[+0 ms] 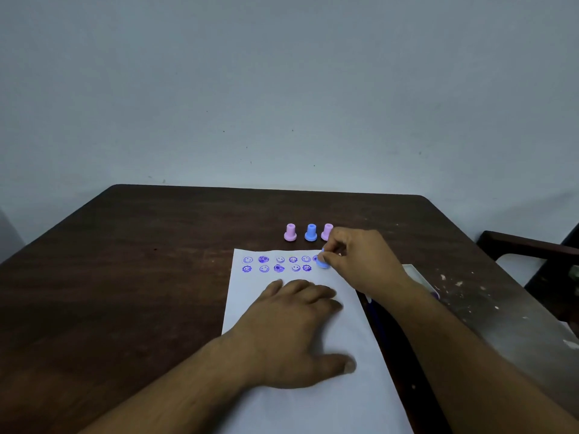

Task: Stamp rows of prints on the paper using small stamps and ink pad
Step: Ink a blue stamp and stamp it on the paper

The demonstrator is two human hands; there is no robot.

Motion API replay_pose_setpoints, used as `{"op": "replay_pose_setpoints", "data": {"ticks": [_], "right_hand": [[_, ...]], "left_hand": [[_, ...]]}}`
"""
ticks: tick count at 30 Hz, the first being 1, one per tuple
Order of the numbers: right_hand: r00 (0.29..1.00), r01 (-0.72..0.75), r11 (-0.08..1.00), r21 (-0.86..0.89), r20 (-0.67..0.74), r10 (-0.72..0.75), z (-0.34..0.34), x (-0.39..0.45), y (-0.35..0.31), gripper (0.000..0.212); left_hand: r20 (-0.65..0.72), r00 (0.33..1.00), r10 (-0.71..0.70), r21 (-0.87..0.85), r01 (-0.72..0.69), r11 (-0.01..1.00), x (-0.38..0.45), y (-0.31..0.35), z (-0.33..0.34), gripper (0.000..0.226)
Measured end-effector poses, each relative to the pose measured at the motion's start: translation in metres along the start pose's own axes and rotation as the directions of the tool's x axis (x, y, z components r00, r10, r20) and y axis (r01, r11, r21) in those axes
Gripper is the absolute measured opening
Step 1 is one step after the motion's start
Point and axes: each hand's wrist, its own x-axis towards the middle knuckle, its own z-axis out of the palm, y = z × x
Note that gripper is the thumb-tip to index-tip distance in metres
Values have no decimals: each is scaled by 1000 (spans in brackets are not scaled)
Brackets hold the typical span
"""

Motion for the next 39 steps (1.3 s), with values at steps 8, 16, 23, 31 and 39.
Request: {"op": "replay_pose_setpoints", "data": {"ticks": [8,16,23,31,39], "right_hand": [[1000,-2,999,-54,20,4,1,-2,-3,17],[998,-17,996,-85,52,21,1,-1,-10,14],[993,-26,994,-102,110,37,-1,3,-13,19],[991,-4,994,-106,135,18,-4,6,-16,22],[992,-24,999,-35,126,28,0,4,-8,20]], "left_hand": [[5,1000,6,-12,-6,1000,0,0,-1,87],[10,1000,1,-12,-1,1000,0,-1,2,87],[9,1000,0,-17,0,1000,0,0,3,87],[1,1000,-12,-46,12,999,-1,0,1,86],[2,1000,-7,-43,7,999,-1,0,1,87]]}}
